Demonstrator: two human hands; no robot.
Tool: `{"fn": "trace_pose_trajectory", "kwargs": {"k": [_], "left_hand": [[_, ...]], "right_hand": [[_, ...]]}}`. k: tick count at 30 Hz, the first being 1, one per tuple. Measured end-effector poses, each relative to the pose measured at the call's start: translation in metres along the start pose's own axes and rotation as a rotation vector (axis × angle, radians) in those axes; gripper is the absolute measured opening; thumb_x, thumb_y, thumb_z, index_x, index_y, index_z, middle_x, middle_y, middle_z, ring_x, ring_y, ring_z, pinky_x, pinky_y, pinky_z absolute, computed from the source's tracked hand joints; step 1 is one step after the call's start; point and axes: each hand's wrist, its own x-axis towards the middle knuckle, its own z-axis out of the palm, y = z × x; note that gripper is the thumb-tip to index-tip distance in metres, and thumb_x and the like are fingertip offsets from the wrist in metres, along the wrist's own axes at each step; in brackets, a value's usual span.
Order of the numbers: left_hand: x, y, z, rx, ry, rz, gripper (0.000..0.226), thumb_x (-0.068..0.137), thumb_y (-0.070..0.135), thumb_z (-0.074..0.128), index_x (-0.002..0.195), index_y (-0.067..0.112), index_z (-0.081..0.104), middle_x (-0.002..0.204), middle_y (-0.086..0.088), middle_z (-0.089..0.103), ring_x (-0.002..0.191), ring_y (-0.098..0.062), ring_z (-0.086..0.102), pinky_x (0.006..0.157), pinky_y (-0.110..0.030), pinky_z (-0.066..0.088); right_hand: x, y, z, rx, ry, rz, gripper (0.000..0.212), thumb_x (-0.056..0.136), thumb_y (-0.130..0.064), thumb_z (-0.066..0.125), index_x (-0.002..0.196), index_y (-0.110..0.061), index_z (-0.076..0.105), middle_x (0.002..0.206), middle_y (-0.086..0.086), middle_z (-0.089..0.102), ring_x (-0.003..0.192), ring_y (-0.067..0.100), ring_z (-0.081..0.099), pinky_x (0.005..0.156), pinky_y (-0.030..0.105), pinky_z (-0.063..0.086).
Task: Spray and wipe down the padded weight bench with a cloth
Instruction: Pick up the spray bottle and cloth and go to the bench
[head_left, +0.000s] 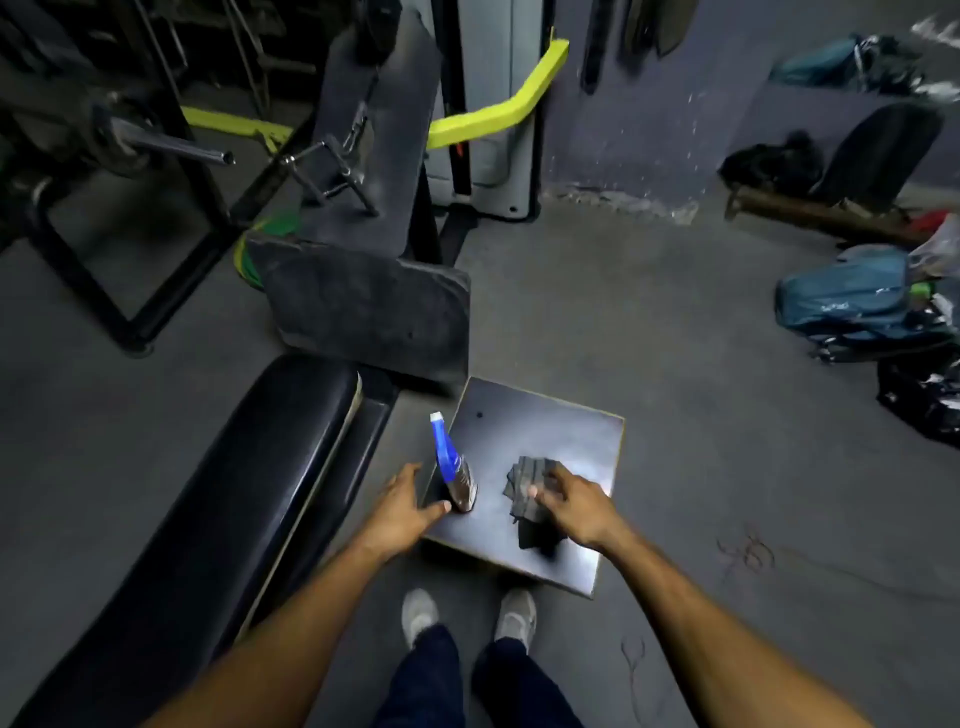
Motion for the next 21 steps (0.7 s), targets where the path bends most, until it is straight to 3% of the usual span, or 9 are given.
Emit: {"fn": "trace_pose_trajectory", "kwargs": {"k": [5, 6, 9, 14, 16, 18, 21], "left_hand": [[0.042, -0.003, 0.011, -0.100, 0.029, 0.012, 0.091, 0.076, 0.030, 0.090, 0.150, 0.014, 0.040, 0.151, -0.009, 0.050, 0.138, -0.027, 0.050, 0.113, -0.038, 0.042], [0.044, -0.001, 0.012, -0.121, 0.042, 0.031, 0.091, 0.074, 0.028, 0.092, 0.148, 0.018, 0.041, 0.147, -0.005, 0.052, 0.134, -0.020, 0.053, 0.111, -0.034, 0.045], [0.057, -0.001, 0.021, -0.188, 0.030, 0.067, 0.080, 0.075, 0.008, 0.090, 0.142, 0.016, 0.046, 0.138, 0.002, 0.052, 0.114, 0.018, 0.054, 0.095, -0.001, 0.037], [0.068, -0.009, 0.033, -0.218, 0.006, 0.119, 0.065, 0.085, -0.001, 0.079, 0.143, 0.005, 0.049, 0.126, 0.014, 0.056, 0.105, 0.031, 0.051, 0.091, 0.003, 0.037], [0.071, -0.008, 0.032, -0.234, -0.019, 0.091, 0.056, 0.088, 0.014, 0.079, 0.138, 0.014, 0.054, 0.127, 0.016, 0.062, 0.112, 0.020, 0.057, 0.099, -0.007, 0.044], [0.069, -0.009, 0.032, -0.218, -0.031, 0.092, 0.047, 0.090, 0.028, 0.078, 0.132, 0.021, 0.059, 0.125, 0.013, 0.066, 0.117, 0.005, 0.062, 0.105, -0.023, 0.050], [0.056, -0.007, 0.034, -0.294, 0.037, 0.062, 0.042, 0.091, -0.003, 0.071, 0.121, 0.021, 0.057, 0.108, 0.019, 0.057, 0.098, 0.024, 0.058, 0.086, -0.003, 0.046]], "right_hand": [[0.039, 0.015, 0.025, -0.021, -0.060, 0.056, 0.047, 0.100, -0.045, 0.060, 0.142, -0.025, 0.051, 0.144, 0.015, 0.061, 0.121, 0.040, 0.063, 0.096, 0.043, 0.053], [0.044, 0.018, 0.028, -0.043, -0.065, 0.041, 0.047, 0.100, -0.040, 0.062, 0.143, -0.027, 0.050, 0.148, 0.015, 0.055, 0.118, 0.041, 0.064, 0.096, 0.045, 0.054], [0.066, 0.031, 0.040, -0.127, -0.077, 0.008, 0.059, 0.095, -0.029, 0.067, 0.149, -0.034, 0.045, 0.161, 0.013, 0.036, 0.118, 0.043, 0.063, 0.096, 0.046, 0.056], [0.080, 0.041, 0.061, -0.324, -0.111, 0.051, 0.081, 0.093, -0.022, 0.069, 0.157, -0.048, 0.028, 0.171, 0.013, 0.003, 0.139, 0.043, 0.040, 0.098, 0.051, 0.055], [0.083, 0.038, 0.068, -0.396, -0.094, 0.049, 0.080, 0.095, -0.016, 0.065, 0.158, -0.046, 0.026, 0.168, 0.017, 0.007, 0.143, 0.043, 0.031, 0.094, 0.053, 0.056], [0.088, 0.035, 0.073, -0.428, -0.047, 0.022, 0.071, 0.097, -0.011, 0.058, 0.156, -0.040, 0.032, 0.159, 0.018, 0.021, 0.139, 0.044, 0.034, 0.089, 0.053, 0.058], [0.100, 0.031, 0.075, -0.360, -0.017, -0.006, 0.048, 0.097, -0.016, 0.053, 0.143, -0.030, 0.049, 0.145, 0.014, 0.036, 0.129, 0.041, 0.050, 0.088, 0.046, 0.056]]}}
